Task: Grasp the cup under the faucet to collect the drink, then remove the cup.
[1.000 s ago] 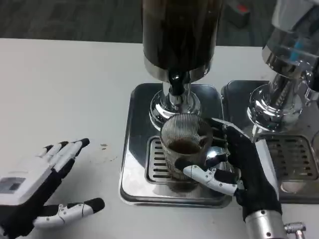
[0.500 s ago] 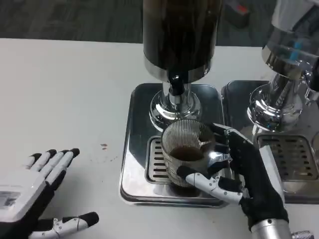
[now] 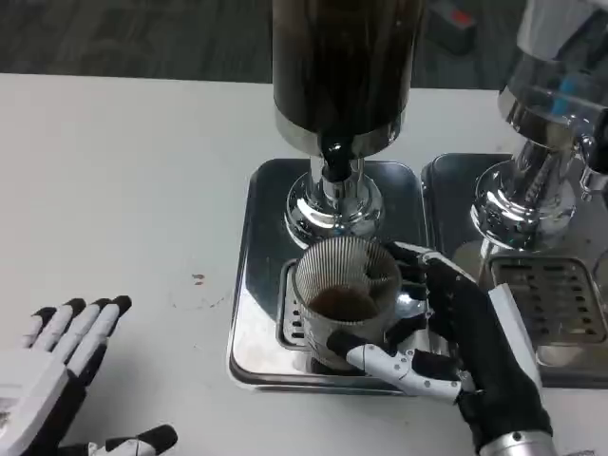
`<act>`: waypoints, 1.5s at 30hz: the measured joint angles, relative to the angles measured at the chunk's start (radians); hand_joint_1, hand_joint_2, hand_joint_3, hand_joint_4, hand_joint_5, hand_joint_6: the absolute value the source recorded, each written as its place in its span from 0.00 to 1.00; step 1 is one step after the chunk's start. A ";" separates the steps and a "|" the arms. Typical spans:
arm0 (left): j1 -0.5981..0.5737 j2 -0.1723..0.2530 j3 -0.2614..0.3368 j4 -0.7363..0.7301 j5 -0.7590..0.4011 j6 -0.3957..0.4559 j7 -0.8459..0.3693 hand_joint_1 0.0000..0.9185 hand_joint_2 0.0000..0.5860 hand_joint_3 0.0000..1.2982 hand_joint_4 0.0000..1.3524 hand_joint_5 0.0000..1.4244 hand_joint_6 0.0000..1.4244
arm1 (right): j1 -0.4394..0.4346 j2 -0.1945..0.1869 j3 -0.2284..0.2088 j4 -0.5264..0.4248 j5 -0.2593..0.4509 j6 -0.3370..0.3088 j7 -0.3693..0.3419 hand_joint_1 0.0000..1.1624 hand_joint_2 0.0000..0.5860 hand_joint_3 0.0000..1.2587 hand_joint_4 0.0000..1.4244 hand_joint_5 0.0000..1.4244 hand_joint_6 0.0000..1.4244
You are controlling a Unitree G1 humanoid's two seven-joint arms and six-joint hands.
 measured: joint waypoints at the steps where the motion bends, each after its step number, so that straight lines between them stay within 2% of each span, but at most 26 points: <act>1: 0.007 0.000 0.000 -0.005 0.000 0.005 0.000 0.00 0.14 0.00 0.00 0.00 0.00 | 0.004 -0.005 0.001 -0.007 -0.001 0.000 0.006 0.79 0.39 0.38 0.43 0.42 0.54; 6: 0.022 0.000 -0.019 -0.010 0.014 0.019 0.006 0.00 0.14 0.00 0.00 0.00 0.00 | 0.027 -0.028 0.003 -0.032 0.000 0.000 0.032 0.79 0.39 0.38 0.43 0.42 0.54; 14: 0.039 -0.012 -0.030 -0.041 0.027 0.063 0.023 0.00 0.15 0.00 0.00 0.00 0.00 | 0.043 -0.039 0.002 -0.067 0.007 0.000 0.056 0.78 0.39 0.38 0.43 0.41 0.54; 18: 0.042 -0.013 -0.034 -0.041 0.019 0.066 0.023 0.00 0.15 0.00 0.00 0.00 0.00 | 0.031 -0.035 -0.002 -0.049 -0.022 0.001 0.039 0.79 0.39 0.38 0.43 0.41 0.54; 28: 0.054 -0.013 -0.039 -0.043 -0.010 0.072 0.023 0.00 0.15 0.00 0.00 0.00 0.00 | -0.007 0.005 -0.020 0.025 -0.009 0.008 0.014 0.79 0.40 0.38 0.42 0.40 0.54; 45: 0.054 -0.013 -0.052 -0.043 -0.011 0.075 0.023 0.00 0.15 0.00 0.00 0.00 0.00 | 0.017 0.011 -0.022 0.020 0.007 0.003 0.006 0.80 0.41 0.38 0.43 0.42 0.56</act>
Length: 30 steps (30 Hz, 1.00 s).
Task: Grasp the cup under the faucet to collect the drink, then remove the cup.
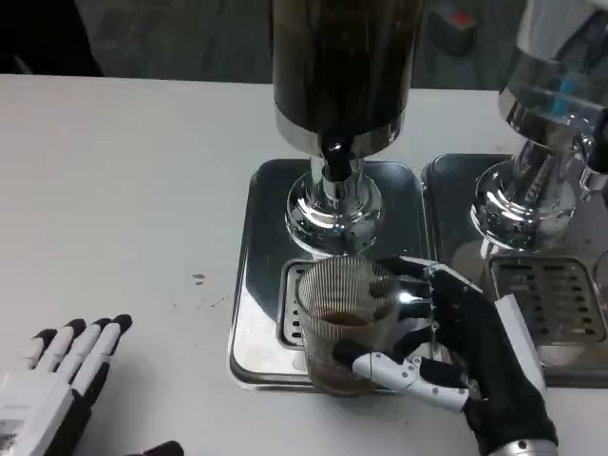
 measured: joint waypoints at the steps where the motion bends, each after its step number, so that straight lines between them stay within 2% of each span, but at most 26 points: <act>1: -0.001 0.000 -0.002 0.000 0.000 0.000 0.000 0.00 0.15 0.00 0.00 0.00 0.00 | 0.002 0.000 0.001 -0.002 0.000 0.000 0.000 0.80 0.41 0.38 0.43 0.42 0.56; 30: -0.003 -0.005 -0.021 0.000 -0.005 0.017 0.000 0.00 0.16 0.00 0.00 0.00 0.00 | 0.004 0.000 0.001 -0.015 0.008 -0.001 0.000 0.81 0.40 0.38 0.43 0.42 0.57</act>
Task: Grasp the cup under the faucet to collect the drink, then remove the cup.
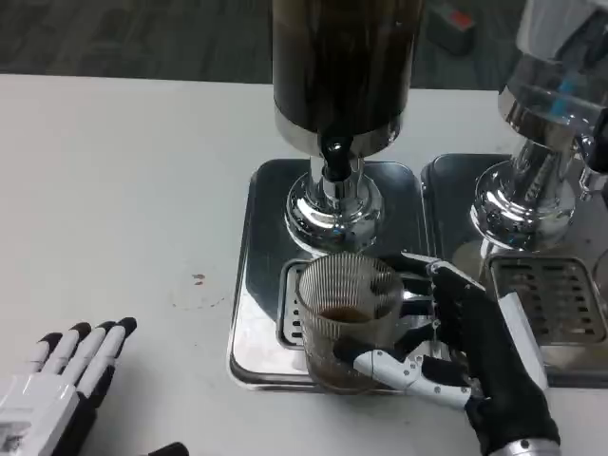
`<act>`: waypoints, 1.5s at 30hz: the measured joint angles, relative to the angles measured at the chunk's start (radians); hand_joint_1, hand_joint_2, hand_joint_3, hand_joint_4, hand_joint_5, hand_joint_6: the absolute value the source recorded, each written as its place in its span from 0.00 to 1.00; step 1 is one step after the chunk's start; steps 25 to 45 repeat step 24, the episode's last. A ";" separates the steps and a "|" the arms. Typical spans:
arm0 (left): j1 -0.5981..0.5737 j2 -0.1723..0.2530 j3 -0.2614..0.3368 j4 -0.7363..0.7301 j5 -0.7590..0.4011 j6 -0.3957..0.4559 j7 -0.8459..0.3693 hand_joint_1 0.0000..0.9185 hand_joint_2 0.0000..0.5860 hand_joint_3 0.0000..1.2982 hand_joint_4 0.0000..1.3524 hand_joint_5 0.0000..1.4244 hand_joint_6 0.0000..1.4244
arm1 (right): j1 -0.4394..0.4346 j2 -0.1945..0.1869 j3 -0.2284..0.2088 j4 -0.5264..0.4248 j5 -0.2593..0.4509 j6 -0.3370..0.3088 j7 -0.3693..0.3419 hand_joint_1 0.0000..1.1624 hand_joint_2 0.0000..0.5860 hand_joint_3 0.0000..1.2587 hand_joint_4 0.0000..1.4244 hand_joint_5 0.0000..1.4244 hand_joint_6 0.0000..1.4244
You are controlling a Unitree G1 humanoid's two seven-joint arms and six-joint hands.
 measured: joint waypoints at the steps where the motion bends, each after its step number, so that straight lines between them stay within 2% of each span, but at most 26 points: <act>1: 0.000 0.000 0.000 0.000 0.000 0.000 0.000 0.00 0.16 0.00 0.00 0.00 0.00 | 0.000 0.000 0.000 0.000 0.000 0.000 0.000 0.81 0.40 0.38 0.43 0.42 0.57; 45: -0.016 -0.004 -0.010 -0.002 0.001 0.002 0.000 0.00 0.15 0.00 0.00 0.00 0.00 | 0.000 0.000 -0.007 0.000 0.000 0.000 -0.002 0.81 0.40 0.38 0.43 0.42 0.57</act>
